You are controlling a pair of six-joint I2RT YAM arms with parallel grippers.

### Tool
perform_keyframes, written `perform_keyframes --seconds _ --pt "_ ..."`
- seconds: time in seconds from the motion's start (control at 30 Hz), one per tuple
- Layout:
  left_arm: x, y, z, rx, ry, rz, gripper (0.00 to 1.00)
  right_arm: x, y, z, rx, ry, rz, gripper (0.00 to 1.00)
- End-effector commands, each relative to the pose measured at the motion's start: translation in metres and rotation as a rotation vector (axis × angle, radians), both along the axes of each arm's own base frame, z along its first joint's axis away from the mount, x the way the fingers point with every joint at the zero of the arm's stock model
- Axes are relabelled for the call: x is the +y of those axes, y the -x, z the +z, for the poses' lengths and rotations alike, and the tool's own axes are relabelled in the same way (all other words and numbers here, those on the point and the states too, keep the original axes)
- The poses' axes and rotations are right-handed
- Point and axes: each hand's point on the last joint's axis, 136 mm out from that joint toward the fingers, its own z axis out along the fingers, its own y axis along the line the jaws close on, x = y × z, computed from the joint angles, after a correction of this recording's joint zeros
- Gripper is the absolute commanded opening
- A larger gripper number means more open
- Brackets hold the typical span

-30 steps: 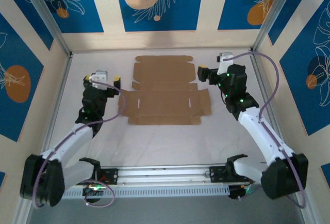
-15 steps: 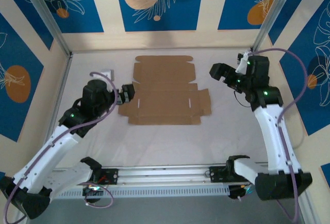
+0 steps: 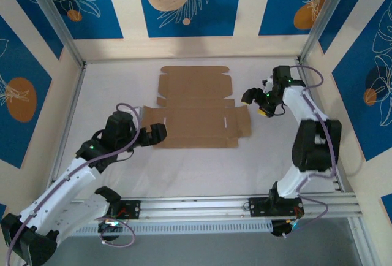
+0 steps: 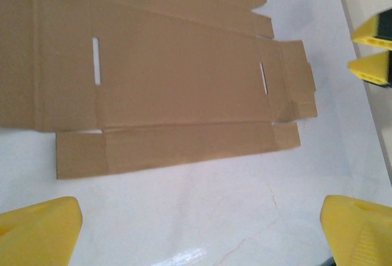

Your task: Fold the paper box

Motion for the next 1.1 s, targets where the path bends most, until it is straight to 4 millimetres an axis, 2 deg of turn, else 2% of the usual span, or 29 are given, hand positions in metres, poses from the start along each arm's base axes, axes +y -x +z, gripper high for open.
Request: perform_keyframes --seconds 0.0,0.17,0.23,0.47,0.83,0.87,1.07 --pt "-0.006 0.002 0.011 -0.027 0.058 -0.025 1.0 0.009 -0.006 -0.01 0.033 -0.045 0.11 0.84" --pt "-0.005 0.01 0.011 -0.042 0.043 -0.067 1.0 0.013 -0.017 -0.028 0.062 -0.171 0.139 0.81" --pt "-0.005 0.013 0.01 -0.049 0.039 -0.079 1.0 0.017 -0.018 -0.035 0.088 -0.224 0.145 0.76" --pt "-0.006 0.014 -0.002 -0.033 0.024 -0.096 1.0 0.033 -0.01 -0.051 0.136 -0.25 0.184 0.67" --pt "-0.007 0.006 -0.015 0.035 0.075 -0.014 1.0 0.049 -0.002 -0.051 0.13 -0.288 0.131 0.36" --pt "-0.007 0.007 -0.018 0.046 0.085 0.0 1.0 0.052 -0.001 -0.051 0.126 -0.29 0.123 0.31" --pt "0.003 0.013 -0.034 0.101 0.14 0.098 1.0 0.066 0.003 -0.038 0.053 -0.359 0.033 0.11"
